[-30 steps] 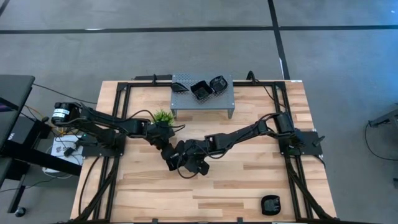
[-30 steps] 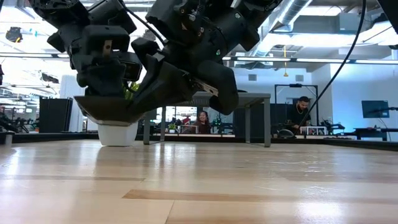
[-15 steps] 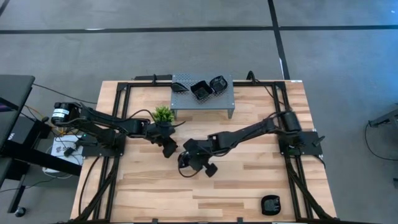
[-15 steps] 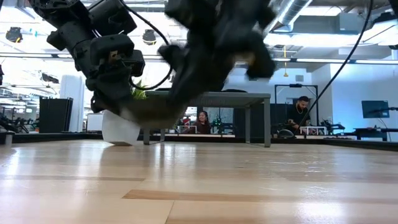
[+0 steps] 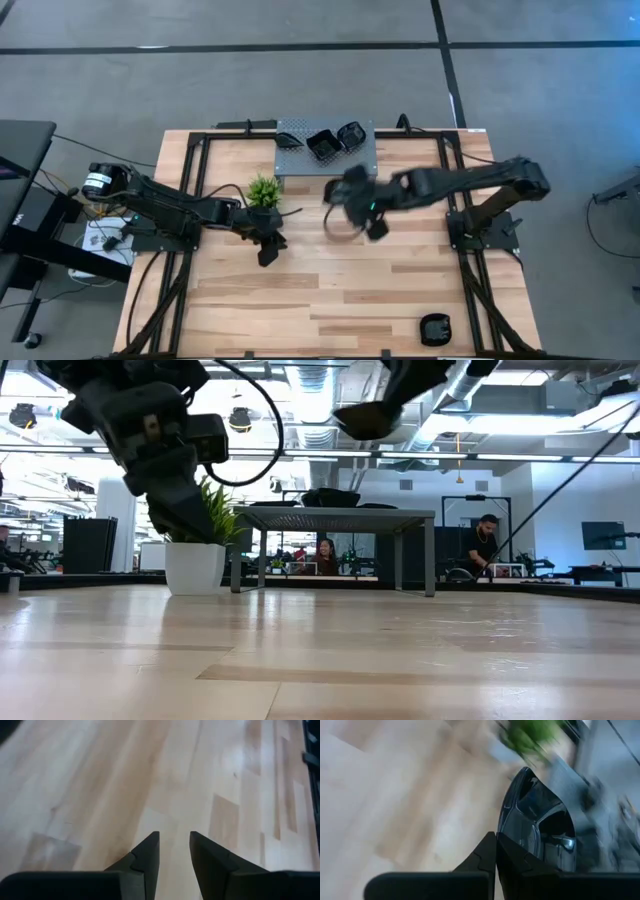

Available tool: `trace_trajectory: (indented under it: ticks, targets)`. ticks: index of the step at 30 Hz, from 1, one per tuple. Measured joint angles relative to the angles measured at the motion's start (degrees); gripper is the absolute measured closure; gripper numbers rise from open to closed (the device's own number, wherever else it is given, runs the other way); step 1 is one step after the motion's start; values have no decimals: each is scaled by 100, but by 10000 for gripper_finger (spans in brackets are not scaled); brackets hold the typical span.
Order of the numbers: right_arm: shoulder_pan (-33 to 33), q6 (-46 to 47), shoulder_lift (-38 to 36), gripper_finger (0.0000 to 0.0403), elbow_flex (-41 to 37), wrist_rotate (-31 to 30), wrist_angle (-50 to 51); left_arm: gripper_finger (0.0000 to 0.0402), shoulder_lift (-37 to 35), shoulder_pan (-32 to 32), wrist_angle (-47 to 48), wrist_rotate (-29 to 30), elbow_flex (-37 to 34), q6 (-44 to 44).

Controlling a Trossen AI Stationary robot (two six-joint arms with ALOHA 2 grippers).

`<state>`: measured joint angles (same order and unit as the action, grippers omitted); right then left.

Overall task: Pick & Place Mini shaped plates
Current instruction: Stack the black leaf-shaped plate on top of the black leaf-shaped plate on the shelf

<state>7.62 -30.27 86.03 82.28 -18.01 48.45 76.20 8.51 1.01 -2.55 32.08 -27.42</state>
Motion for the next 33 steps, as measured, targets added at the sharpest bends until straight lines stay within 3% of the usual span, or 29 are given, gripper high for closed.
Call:
trace_trajectory:
  ticks: [4,9,13,18,27,33]
  targets:
    - [-774,-107,-407,402,0,-23,282,293,0,183,-46,15,0,155]
    - [-1828,-1168,-513,402,0,93,203,293,0,206,-106,24,0,169]
    - [-2633,-2099,-297,402,-6,751,243,293,0,202,-155,25,0,169]
    - [-3360,-2577,135,403,-7,1449,231,293,0,202,-204,24,0,169]
    - [-3706,-4088,667,403,-9,1350,164,293,0,202,-220,23,0,166]
    - [-3736,-4113,664,399,-8,1337,22,293,0,202,-238,23,0,166]
